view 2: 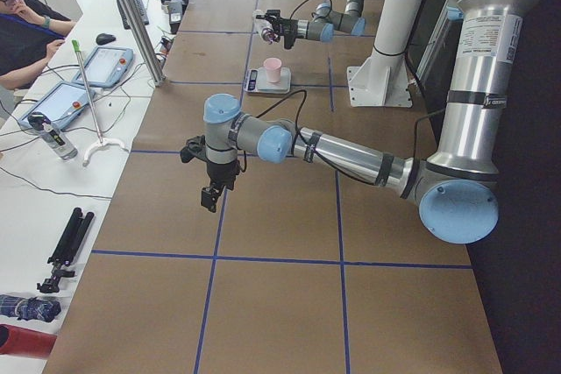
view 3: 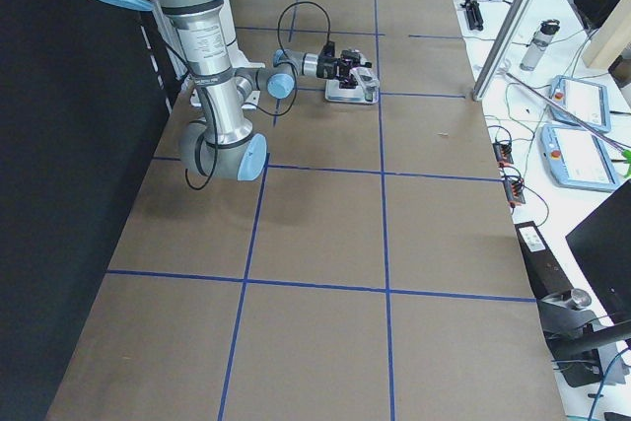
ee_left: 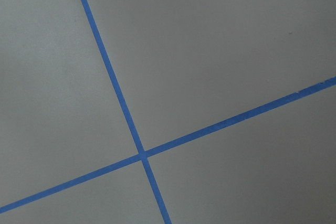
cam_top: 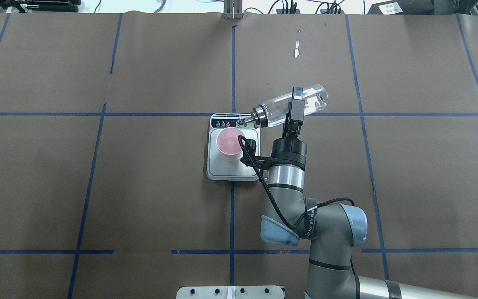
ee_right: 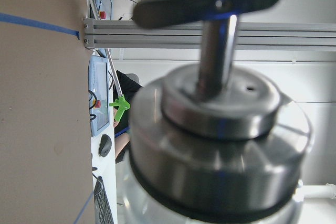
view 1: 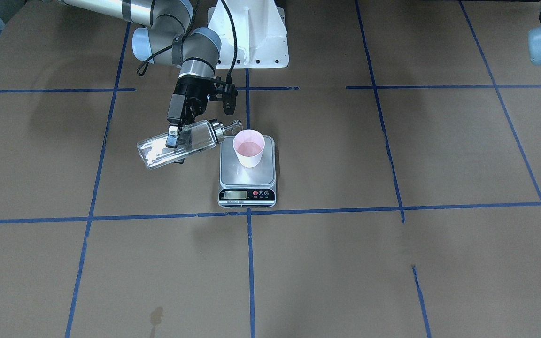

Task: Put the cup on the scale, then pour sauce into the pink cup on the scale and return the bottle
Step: 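Hold the tilted bottle over the cup to pour, then tilt the glass bottle upright above the pink cup with the right gripper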

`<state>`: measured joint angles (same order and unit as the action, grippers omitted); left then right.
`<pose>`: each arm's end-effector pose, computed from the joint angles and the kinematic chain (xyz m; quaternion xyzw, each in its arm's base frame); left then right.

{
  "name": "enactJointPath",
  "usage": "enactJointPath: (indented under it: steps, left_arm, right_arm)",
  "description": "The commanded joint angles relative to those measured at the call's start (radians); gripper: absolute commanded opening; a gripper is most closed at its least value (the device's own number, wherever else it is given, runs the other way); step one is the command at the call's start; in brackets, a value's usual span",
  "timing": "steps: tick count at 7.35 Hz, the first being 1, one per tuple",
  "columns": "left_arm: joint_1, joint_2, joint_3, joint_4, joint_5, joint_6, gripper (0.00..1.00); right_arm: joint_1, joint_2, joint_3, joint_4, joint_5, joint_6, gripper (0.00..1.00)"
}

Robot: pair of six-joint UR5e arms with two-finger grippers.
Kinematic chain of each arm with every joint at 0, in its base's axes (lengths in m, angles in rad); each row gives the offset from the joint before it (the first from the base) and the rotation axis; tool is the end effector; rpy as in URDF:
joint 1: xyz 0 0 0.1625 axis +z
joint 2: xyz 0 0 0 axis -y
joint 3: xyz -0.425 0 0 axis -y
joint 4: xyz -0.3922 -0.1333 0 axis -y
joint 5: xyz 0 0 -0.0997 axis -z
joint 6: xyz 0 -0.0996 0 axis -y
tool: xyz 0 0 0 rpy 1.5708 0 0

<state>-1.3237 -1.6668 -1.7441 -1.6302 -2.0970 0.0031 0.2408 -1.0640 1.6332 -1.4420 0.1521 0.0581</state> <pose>0.0516 -0.5449 0.5305 0.1256 0.2739 0.1611 0.9398 -0.5495 -0.3736 0.2702 0.5910 0.3045 -0.2443 0.7059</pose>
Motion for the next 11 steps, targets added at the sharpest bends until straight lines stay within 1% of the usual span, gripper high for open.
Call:
enactJointPath:
  steps: [1,2,4,5,7,8,9,10,11]
  left_arm:
    - [0.0,-0.001,-0.002,0.001,0.0,0.0,1.0]
    - [0.0,0.001,-0.002,0.001,0.0,0.0,1.0]
    - [-0.005,-0.001,-0.003,0.003,0.0,0.0,1.0]
    - [-0.006,-0.001,-0.003,0.003,0.0,0.0,1.0]
    - [-0.015,-0.002,-0.005,0.004,0.0,0.0,1.0]
    - [-0.02,-0.002,-0.008,0.004,0.0,0.0,1.0]
    - [-0.025,-0.002,-0.011,0.006,0.0,0.0,1.0]
    - [-0.034,-0.004,-0.012,0.006,0.002,0.0,1.0]
    - [-0.034,-0.008,-0.014,0.01,0.002,0.0,1.0]
  right_arm:
    - [0.0,0.001,0.002,0.0,0.015,0.04,0.0]
    - [0.0,-0.001,0.023,0.0,0.026,0.086,0.0]
    - [-0.002,-0.001,0.066,0.0,0.053,0.113,0.0]
    - [-0.002,-0.002,0.095,0.0,0.088,0.182,0.0]
    - [0.002,-0.034,0.23,0.0,0.162,0.262,0.0]
    - [0.003,-0.036,0.238,0.009,0.185,0.37,0.0]
    - [0.008,-0.066,0.256,0.122,0.249,0.405,0.0]
    - [0.011,-0.105,0.261,0.253,0.276,0.414,0.0]
    - [0.014,-0.152,0.261,0.302,0.303,0.49,0.0]
